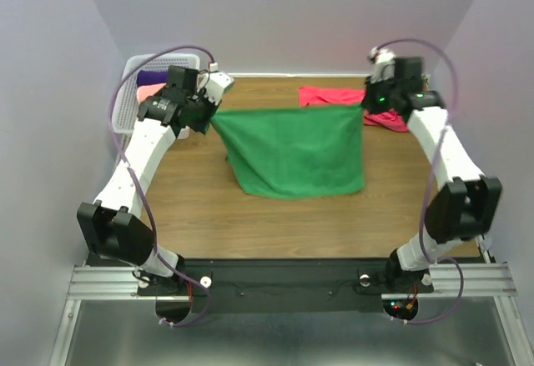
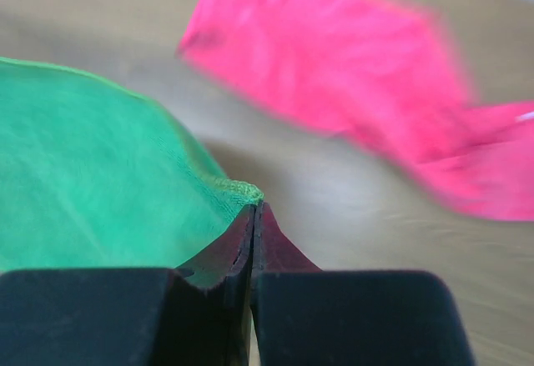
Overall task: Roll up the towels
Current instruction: Flatten the towel
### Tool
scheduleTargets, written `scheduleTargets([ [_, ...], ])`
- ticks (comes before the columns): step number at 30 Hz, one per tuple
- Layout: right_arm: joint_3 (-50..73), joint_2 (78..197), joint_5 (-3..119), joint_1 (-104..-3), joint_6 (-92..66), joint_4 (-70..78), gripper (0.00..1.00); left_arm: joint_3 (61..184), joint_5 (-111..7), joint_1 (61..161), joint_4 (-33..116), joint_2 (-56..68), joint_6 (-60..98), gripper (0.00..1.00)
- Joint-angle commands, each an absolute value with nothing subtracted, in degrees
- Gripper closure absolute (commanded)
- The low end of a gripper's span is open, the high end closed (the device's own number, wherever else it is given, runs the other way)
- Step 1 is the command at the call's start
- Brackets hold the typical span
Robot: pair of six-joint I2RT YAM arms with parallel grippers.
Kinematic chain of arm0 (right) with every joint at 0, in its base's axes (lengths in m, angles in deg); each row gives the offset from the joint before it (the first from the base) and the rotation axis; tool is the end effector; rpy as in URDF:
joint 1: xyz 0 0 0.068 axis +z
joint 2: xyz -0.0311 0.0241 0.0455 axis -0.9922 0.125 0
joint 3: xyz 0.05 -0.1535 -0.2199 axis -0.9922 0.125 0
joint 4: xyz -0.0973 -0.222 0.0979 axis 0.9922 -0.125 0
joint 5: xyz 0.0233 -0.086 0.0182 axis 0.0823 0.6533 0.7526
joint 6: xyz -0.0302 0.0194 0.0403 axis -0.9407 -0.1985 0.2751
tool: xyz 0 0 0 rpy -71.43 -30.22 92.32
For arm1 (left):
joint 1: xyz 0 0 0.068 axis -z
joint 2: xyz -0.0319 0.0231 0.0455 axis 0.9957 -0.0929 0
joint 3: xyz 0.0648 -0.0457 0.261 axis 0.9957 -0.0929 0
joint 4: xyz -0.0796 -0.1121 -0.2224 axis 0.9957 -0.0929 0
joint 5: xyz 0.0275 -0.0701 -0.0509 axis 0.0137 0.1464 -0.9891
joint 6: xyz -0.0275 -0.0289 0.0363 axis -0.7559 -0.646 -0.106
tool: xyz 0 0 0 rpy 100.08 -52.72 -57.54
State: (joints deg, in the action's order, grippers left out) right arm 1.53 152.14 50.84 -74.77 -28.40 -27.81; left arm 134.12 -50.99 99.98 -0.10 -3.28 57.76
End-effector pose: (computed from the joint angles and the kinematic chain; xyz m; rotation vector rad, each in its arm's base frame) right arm 0.3730 0.0617 0.3180 -0.4565 2.2578 0.2882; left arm 0.3117 -0.0898 0.3602 0.8781 2.1004 -0.0372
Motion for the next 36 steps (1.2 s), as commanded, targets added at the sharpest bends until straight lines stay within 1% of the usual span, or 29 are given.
scheduleTargets([
  [1, -4.3, 142.4, 47.6, -80.4, -33.0, -31.2, 0.99, 144.7, -52.5, 100.1, -8.4, -2.4, 61.2, 1.0],
  [5, -2.6, 131.7, 48.7, -81.9, -35.2, -32.8, 0.99, 149.0, -53.3, 100.2, -15.7, 0.6, 65.8, 1.0],
  [11, -1.8, 118.9, 52.6, -82.1, -35.3, -33.9, 0.99, 151.9, -54.0, 100.5, -22.0, 10.0, 71.3, 1.0],
  [15, -3.0, 115.6, 54.7, -82.1, -35.7, -36.0, 0.99, 150.6, -55.4, 101.0, -24.3, 14.2, 73.2, 1.0],
  [19, -3.5, 115.3, 56.3, -82.0, -37.2, -37.9, 0.99, 148.8, -56.3, 103.1, -24.4, 15.8, 74.7, 1.0],
  [24, 1.5, 119.2, 59.3, -82.1, -39.1, -37.4, 0.99, 143.2, -58.0, 106.1, -23.3, 10.2, 74.1, 1.0],
  [28, 9.4, 122.1, 59.4, -82.1, -40.8, -31.8, 0.99, 136.9, -59.7, 106.7, -14.8, 4.2, 73.0, 1.0],
  [29, 11.1, 123.5, 59.6, -82.0, -41.0, -30.9, 0.99, 135.9, -59.7, 106.7, -13.1, 1.2, 73.0, 1.0],
  [30, 14.5, 124.1, 59.8, -82.0, -41.4, -29.8, 0.99, 134.4, -59.6, 106.7, -11.6, -0.6, 73.0, 1.0],
  [31, 16.3, 125.0, 60.3, -82.0, -42.0, -27.5, 0.99, 134.2, -59.5, 106.7, -9.4, -5.1, 73.1, 1.0],
  [33, 21.2, 127.8, 60.7, -82.0, -42.7, -25.0, 0.99, 135.4, -59.4, 106.7, -6.9, -10.0, 72.6, 1.0],
  [36, 24.4, 132.2, 60.8, -82.0, -43.0, -20.0, 0.99, 138.4, -59.1, 106.6, -2.9, -19.2, 71.4, 1.0],
])
